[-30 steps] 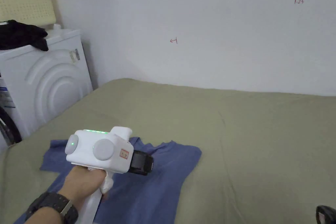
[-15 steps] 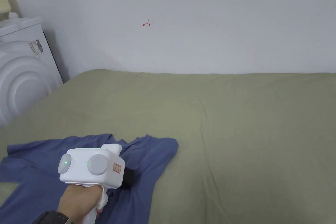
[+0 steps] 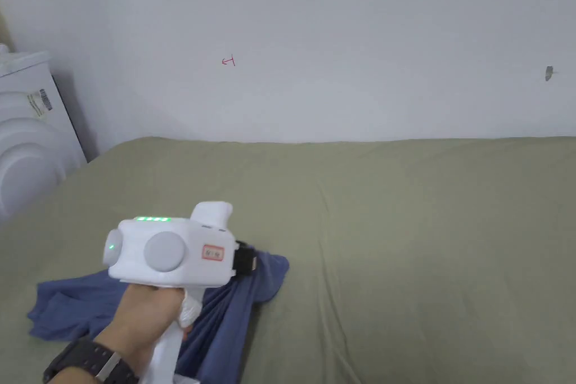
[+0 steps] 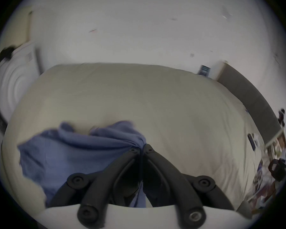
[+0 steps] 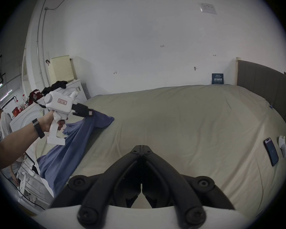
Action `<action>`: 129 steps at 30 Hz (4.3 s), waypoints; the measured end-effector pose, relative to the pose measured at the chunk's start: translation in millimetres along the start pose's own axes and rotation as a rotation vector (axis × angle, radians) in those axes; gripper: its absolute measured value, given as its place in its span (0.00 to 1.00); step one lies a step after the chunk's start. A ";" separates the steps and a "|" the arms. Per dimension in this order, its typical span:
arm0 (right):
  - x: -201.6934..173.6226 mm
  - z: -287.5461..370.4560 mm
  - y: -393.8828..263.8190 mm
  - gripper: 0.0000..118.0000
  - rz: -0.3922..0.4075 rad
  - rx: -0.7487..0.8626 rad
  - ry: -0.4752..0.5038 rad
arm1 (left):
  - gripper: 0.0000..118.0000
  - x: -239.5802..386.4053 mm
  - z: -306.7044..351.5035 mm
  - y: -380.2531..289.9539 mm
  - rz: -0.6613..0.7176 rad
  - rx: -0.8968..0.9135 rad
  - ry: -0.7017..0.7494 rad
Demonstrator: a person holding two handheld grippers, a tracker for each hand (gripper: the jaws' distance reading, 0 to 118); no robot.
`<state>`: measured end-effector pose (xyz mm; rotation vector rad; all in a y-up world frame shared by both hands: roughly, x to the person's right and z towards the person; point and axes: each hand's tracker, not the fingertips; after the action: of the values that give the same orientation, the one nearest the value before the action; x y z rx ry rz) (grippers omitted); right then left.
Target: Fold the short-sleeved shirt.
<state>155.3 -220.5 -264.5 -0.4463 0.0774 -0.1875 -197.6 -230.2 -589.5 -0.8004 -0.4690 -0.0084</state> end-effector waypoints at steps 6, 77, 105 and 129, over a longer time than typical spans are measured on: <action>14.8 20.5 1.6 0.01 -0.027 0.021 -0.020 | 0.01 130.0 -50.3 60.4 -0.184 0.051 -0.267; 131.3 -2.1 17.9 0.01 -0.057 -0.030 -0.259 | 0.01 42.5 -129.6 -60.5 -0.102 -0.185 0.017; 215.4 -168.6 45.7 0.07 -0.059 -0.448 -0.499 | 0.02 90.1 -71.0 -72.1 -0.073 -0.105 -0.088; 136.9 -157.4 253.0 0.07 -0.006 0.107 -0.224 | 0.02 72.2 76.6 136.0 -0.082 0.349 -0.101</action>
<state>312.6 -90.0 -520.9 -0.3589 -0.1535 -0.1455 -138.8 -69.6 -607.8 -0.4395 -0.5798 0.0370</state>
